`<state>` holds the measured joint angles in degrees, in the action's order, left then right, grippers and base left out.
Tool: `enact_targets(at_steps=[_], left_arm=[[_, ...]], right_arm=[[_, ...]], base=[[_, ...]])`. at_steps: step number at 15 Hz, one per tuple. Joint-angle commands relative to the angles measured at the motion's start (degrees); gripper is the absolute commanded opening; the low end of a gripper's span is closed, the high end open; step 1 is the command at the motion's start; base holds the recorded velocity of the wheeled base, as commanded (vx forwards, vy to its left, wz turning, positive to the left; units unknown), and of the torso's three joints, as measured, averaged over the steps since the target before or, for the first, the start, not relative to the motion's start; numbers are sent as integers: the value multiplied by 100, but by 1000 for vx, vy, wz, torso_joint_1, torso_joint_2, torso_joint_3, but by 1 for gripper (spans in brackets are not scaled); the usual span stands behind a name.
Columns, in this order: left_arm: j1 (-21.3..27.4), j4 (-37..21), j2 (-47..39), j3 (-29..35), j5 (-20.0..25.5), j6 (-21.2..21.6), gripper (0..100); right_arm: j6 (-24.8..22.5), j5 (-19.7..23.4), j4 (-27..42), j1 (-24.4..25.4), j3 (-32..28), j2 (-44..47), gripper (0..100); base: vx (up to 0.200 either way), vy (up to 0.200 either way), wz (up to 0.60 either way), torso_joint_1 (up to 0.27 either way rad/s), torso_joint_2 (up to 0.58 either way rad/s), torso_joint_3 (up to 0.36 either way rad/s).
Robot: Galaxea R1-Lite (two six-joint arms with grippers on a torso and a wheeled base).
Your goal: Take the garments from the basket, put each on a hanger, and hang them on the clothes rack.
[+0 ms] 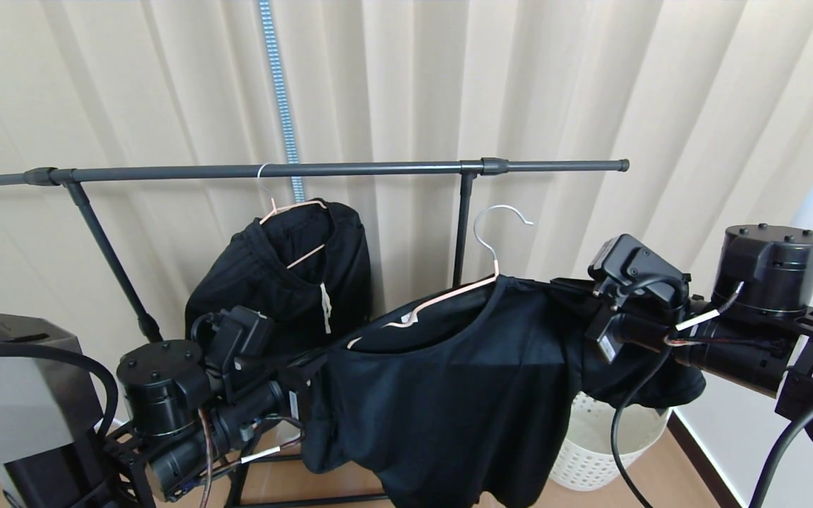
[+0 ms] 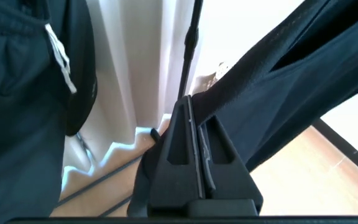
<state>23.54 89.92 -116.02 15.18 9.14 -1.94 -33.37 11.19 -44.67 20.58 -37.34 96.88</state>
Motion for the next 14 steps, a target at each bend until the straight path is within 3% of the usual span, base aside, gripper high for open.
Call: enact_targets(at_steps=[1,2,4,6,11,14], left_arm=[[81,8,176,-15,-18,0,0],[63,8,176,56,-18,0,0],[45,-53,290,249,-27,18,0],[-42,-897,651,609,-35,27,0],[-333,-3604,1705,1778,-35,62,0],[-341,-4799,2030,2288,-35,150,0]], right_arm=[[6,15,2,87,-10,121,0],[41,23,2,122,-10,121,0],[638,50,2,271,-19,103,0],[823,103,11,306,-54,130,0],[797,946,90,157,51,-64,0],[814,1166,107,131,43,-11,0]], base=[[0,0,0,0,0,0],[0,0,0,0,0,0],[0,0,0,0,0,0],[0,0,0,0,0,0],[0,0,0,0,0,0],[0,0,0,0,0,0]])
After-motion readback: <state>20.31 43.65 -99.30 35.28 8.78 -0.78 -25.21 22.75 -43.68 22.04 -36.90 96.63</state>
